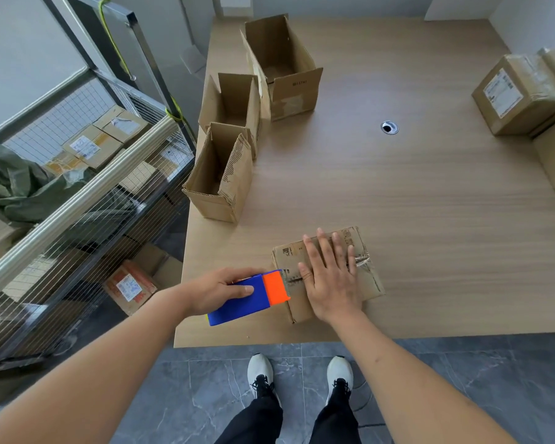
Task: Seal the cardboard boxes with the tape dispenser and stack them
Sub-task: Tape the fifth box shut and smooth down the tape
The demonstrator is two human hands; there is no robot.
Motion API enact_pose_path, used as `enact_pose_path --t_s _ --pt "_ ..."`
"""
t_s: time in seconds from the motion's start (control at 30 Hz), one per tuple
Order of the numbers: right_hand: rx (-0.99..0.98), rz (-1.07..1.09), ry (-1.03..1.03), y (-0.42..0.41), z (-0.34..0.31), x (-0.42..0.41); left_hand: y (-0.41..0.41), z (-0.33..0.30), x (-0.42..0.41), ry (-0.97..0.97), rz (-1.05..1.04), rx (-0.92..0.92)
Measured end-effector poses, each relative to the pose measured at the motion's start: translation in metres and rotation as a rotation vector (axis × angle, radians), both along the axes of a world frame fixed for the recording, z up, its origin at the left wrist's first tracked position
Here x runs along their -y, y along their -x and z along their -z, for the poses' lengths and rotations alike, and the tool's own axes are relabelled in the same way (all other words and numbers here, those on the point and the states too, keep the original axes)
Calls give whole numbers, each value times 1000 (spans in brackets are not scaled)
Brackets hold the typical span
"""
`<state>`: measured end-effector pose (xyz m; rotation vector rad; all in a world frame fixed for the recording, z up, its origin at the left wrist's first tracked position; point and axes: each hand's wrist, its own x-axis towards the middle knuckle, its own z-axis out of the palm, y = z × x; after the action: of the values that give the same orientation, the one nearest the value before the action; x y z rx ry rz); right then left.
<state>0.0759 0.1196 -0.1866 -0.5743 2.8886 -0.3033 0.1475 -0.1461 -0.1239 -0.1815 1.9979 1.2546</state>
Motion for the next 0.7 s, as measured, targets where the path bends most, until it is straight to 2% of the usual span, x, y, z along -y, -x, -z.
enact_pose_path --t_s 0.2,0.4,0.6,0.7 --pt "31 -3 -16 3 2 2 -10 2 27 33 -18 49" --pt "40 -17 -24 4 0 2 -4 11 8 148 119 36" --pt "21 -34 -21 3 -1 1 -24 28 18 268 111 75" --pt "-12 -24 -13 3 -1 3 -33 25 26 247 45 41"
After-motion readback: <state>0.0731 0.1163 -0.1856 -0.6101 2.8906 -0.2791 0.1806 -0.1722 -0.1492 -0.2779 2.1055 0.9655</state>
